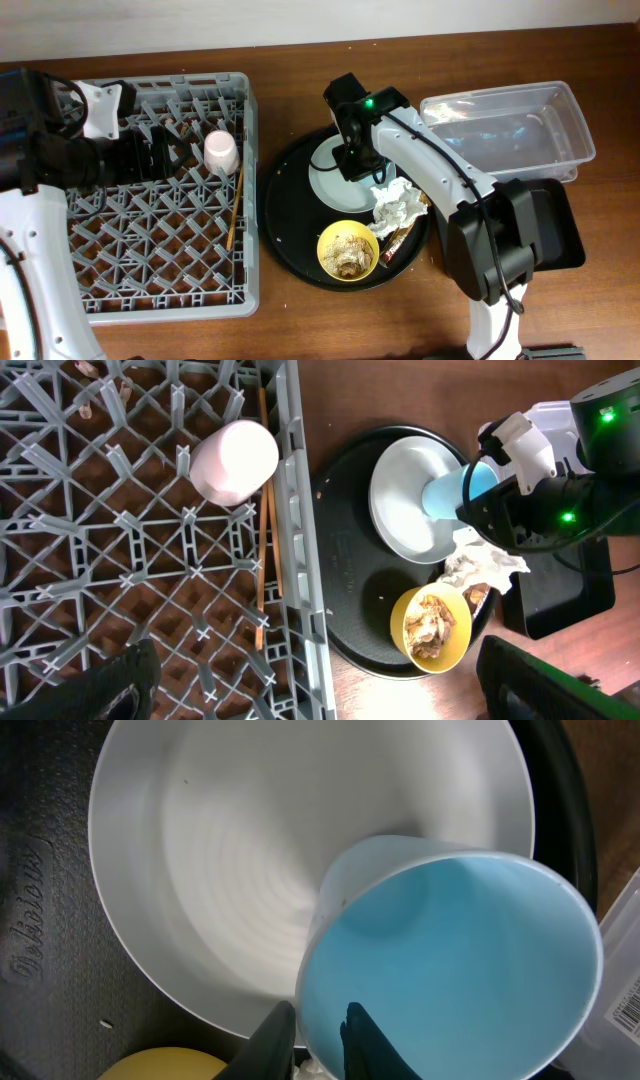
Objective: Sort waste into correct bins and load items into the dishwasher rack
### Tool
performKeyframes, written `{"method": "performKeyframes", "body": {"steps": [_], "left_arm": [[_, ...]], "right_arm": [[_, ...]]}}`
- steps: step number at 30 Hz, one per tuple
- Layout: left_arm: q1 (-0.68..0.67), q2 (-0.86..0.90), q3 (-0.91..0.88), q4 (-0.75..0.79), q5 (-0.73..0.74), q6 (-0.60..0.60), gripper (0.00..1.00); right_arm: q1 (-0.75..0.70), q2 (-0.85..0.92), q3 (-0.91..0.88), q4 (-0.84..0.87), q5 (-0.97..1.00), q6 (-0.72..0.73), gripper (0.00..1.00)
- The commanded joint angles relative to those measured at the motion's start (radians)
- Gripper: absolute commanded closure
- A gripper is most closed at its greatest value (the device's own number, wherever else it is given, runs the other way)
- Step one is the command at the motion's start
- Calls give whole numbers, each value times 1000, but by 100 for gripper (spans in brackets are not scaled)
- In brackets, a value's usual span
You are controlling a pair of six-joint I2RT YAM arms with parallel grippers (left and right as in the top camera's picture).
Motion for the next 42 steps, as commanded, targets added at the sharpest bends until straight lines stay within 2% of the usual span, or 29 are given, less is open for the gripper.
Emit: {"method": "performKeyframes", "body": {"steps": [1, 2, 3, 4, 7, 10, 13, 16, 18, 20, 21, 22, 23, 25, 32, 37, 39, 40, 42], "left_arm": [[2, -13, 11, -1, 0, -8, 0], [2, -13, 11, -1, 0, -8, 1], [2, -13, 11, -1, 0, -8, 1], [2, -13, 11, -1, 0, -8, 1], [2, -13, 11, -1, 0, -8, 1], [2, -13, 11, -1, 0, -8, 1], [2, -13, 11, -1, 0, -8, 1], [2, -13, 11, -1, 0, -8, 1], [2, -13, 11, 72, 11, -13, 1], [2, -13, 11, 87, 195, -39, 1], [0, -13, 11, 101, 361, -13, 1], [-19, -13, 10, 95, 651, 168, 1], [-46, -13, 10, 71, 816, 262, 1], [-122, -13, 10, 58, 941, 280, 1], [-297, -13, 10, 43, 948, 280, 1], [-463, -13, 10, 71, 953, 280, 2], [-489, -13, 10, 75, 956, 280, 9], [-495, -13, 10, 83, 956, 280, 20], [-496, -13, 10, 86, 956, 280, 28]], "right_arm": [[6, -1, -24, 10, -5, 0, 82], [6, -1, -45, 32, -5, 0, 82], [6, -1, -52, 42, -4, 0, 93], [5, -1, -50, 46, -1, 0, 96], [5, -24, 48, -34, -2, 0, 96], [5, -114, 267, -217, -21, -1, 96], [-21, -266, 411, -278, -188, -130, 96], [-137, -425, 426, -307, -543, -183, 96], [-218, -464, 427, -402, -754, -322, 96], [-286, -468, 426, -498, -896, -441, 96], [-328, -468, 426, -549, -983, -516, 96], [-380, -469, 422, -562, -1089, -551, 96], [-399, -468, 421, -562, -1139, -569, 96], [-397, -468, 420, -562, -1219, -594, 96], [-296, -468, 420, -561, -1345, -670, 96], [-223, -468, 420, -559, -1348, -670, 96], [-223, -468, 420, -559, -1349, -670, 96], [-222, -468, 420, -561, -1347, -670, 96], [-222, -468, 420, -562, -1341, -670, 96]]}}
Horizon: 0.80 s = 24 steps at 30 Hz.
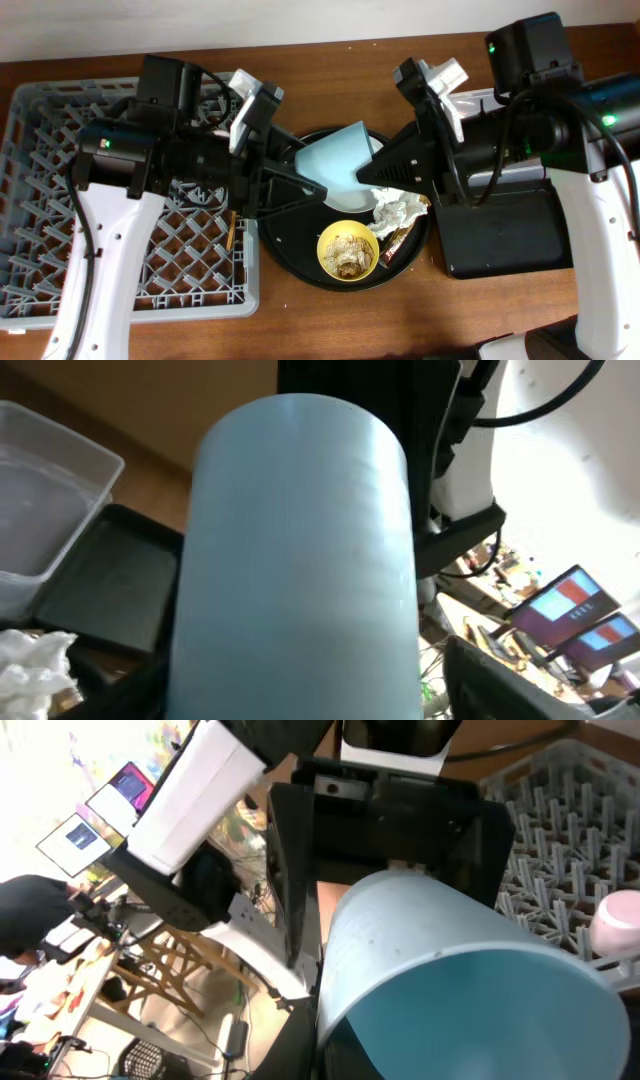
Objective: Sort waste into correct bins and load items into the dishwasher rack
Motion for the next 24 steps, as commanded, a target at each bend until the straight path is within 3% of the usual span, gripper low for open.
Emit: {"method": "performKeyframes", "body": {"steps": [1, 6, 8, 12, 13, 15, 16, 24], "left_arm": [[-7, -14, 10, 2, 32, 17, 34], [-7, -14, 10, 3, 32, 17, 64], [-6, -14, 10, 3, 32, 17, 88], [5, -14, 10, 5, 31, 16, 89], [8, -14, 10, 5, 31, 16, 89], [9, -14, 10, 5, 31, 16, 88], [9, -14, 10, 5, 31, 16, 88], [9, -14, 10, 35, 31, 16, 89]], "right_arm": [[6, 3, -4, -6, -8, -15, 96], [6, 3, -4, -6, -4, -15, 94], [6, 3, -4, -6, -5, -15, 55], [-89, 3, 0, 3, -65, -14, 51], [-123, 3, 0, 5, -55, -15, 53], [-155, 3, 0, 0, 43, -14, 88], [-154, 3, 0, -3, 67, -14, 95], [43, 3, -167, -6, 188, 15, 96]]}}
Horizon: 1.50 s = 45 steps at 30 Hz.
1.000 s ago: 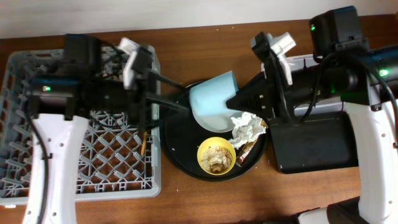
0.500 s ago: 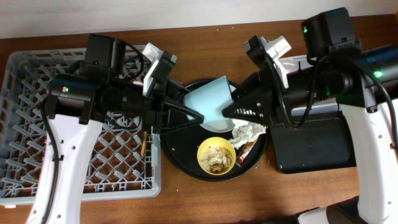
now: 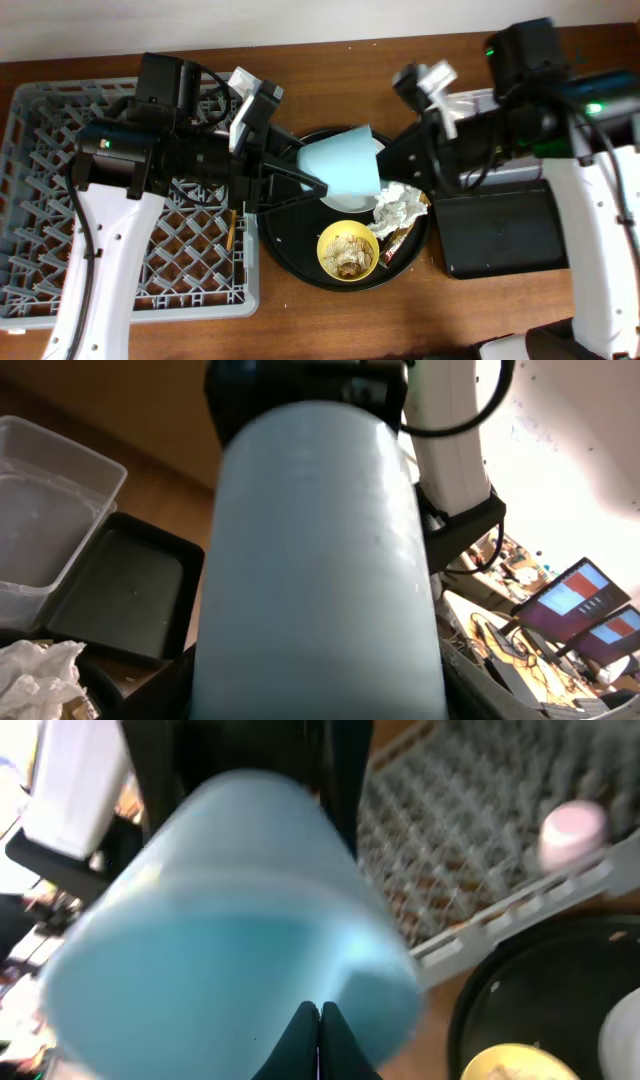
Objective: Sort waste into correct bins and load items into the dishwasher rack
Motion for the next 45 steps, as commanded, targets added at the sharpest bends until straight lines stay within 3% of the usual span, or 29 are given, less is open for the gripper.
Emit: {"method": "performKeyframes", "body": {"steps": [1, 5, 7, 9, 12, 13, 14, 15, 18, 25, 36, 38, 39, 40, 42, 45], "left_arm": [[6, -13, 10, 14, 27, 9, 90], [82, -13, 10, 18, -12, -46, 90], [169, -13, 10, 13, -162, -97, 93], [257, -13, 10, -27, -399, -182, 95], [314, -13, 10, -105, -978, -336, 95], [313, -13, 9, -117, -1169, -428, 95], [313, -13, 4, -127, -1305, -499, 95], [313, -13, -3, -130, -1363, -523, 95], [313, -13, -70, -79, -1425, -541, 95], [313, -13, -367, 217, -1421, -565, 95], [313, -11, -521, 296, -1421, -588, 94], [313, -11, -521, 311, -1421, -588, 81], [313, -11, -521, 311, -1421, -588, 60], [313, -11, -521, 312, -1421, -587, 55], [313, -11, -521, 312, -1421, -587, 34], [313, -11, -521, 312, -1421, -587, 20]], "right_arm": [[83, 3, -58, -6, 44, 7, 96], [2, -3, -58, -6, 54, 31, 93], [-102, -2, -58, -6, 131, 58, 91], [-177, -2, -58, -6, 275, 131, 92], [-268, 4, -58, -5, 557, 210, 88], [-283, 10, -58, -6, 622, 214, 79], [-285, 16, -59, -6, 673, 214, 4], [-284, 20, -59, -4, 700, 214, 1], [-283, 20, -58, -3, 713, 214, 2], [-283, 21, -59, 5, 716, 214, 1], [-283, 21, -58, 5, 716, 214, 1], [-283, 21, -59, 5, 716, 214, 1], [-283, 21, -58, 5, 716, 214, 1], [-283, 20, -58, 5, 716, 214, 1], [-283, 21, -59, 5, 716, 214, 2], [-283, 21, -58, 5, 716, 214, 2]]}}
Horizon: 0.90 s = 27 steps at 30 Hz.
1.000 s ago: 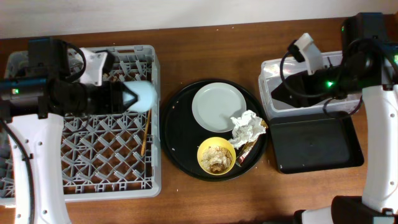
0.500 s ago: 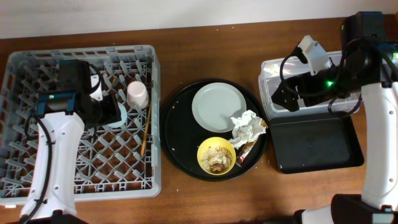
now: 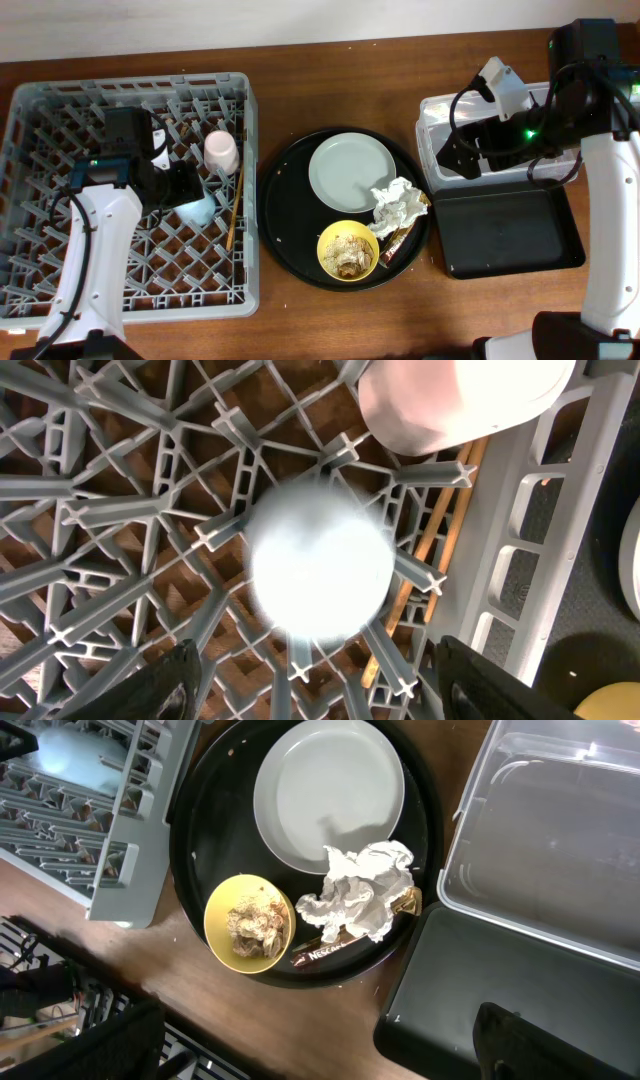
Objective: Sort waste into correct bins and load items into the dishwasher rack
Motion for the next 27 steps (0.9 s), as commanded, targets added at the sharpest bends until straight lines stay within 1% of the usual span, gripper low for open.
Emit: {"method": "performKeyframes", "body": {"steps": [1, 2, 3, 5, 6, 7, 8, 10, 11, 13, 14, 15, 16, 18, 20, 21, 23, 27], "left_arm": [[2, -8, -3, 2, -7, 1, 19], [2, -8, -3, 3, -6, 1, 19], [2, -12, 13, 0, 40, 1, 29], [0, -43, 21, -3, 196, 1, 33], [-49, -89, 21, -14, 285, 1, 39], [-105, -103, 21, -26, 283, 2, 40], [-180, -105, 21, -39, 283, 1, 40], [-390, -93, 17, -36, 273, 1, 49], [-516, -71, 16, -35, 220, 0, 48], [-638, -31, 16, -32, 211, -3, 49], [-748, 26, 16, 3, 211, -3, 49], [-780, 47, 16, 23, 211, -3, 49], [-853, 105, 16, 78, 211, -3, 50], [-955, 200, 16, 161, 210, -3, 51], [-1007, 279, 16, 210, 210, -3, 59], [-1026, 312, 16, 227, 209, -3, 61], [-1043, 360, 16, 238, 172, -3, 62], [-1042, 355, 49, 226, 150, -3, 61]], "right_arm": [[-1, 5, -2, 0, 9, 8, 2], [-1, 5, -2, 0, 9, 8, 2], [-1, 5, -2, 0, 9, 8, 1], [-1, 5, -3, 0, 9, 8, 1], [-1, 5, -3, 0, 9, 8, 1], [-1, 5, -3, 0, 9, 8, 1], [-1, 5, -2, 0, 9, 8, 2], [-1, 5, -2, 0, 9, 8, 1], [-1, 5, -2, 0, 9, 8, 2], [-1, 5, -2, 0, 9, 8, 1], [-1, 5, -2, 0, 9, 8, 1], [-1, 5, -2, 0, 9, 8, 1], [-1, 5, -3, 0, 9, 8, 2], [-1, 5, -3, 0, 9, 8, 2], [-1, 5, -3, 0, 9, 8, 1], [-1, 5, -2, 0, 9, 8, 1], [-1, 5, -3, 0, 9, 8, 1], [-1, 5, -2, 0, 9, 8, 2]]}}
